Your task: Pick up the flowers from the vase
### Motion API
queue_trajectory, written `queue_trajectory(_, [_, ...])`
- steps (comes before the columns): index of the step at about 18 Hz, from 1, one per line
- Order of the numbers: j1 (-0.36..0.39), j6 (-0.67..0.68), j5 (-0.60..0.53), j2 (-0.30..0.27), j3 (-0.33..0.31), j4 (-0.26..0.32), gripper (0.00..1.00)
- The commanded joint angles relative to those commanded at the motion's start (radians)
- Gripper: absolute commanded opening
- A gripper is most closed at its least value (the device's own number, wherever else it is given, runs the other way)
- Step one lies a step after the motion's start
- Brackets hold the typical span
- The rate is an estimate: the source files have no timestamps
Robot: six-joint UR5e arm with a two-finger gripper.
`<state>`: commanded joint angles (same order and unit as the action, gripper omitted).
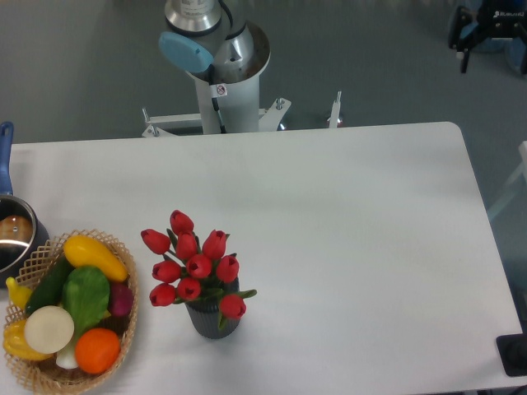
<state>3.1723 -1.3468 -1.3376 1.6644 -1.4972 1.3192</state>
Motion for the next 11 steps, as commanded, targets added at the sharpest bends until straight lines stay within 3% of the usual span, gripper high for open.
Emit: queue_trajectory(11, [-0.002, -0.005, 0.003, -0.002, -0.037, -0.003, 1.00])
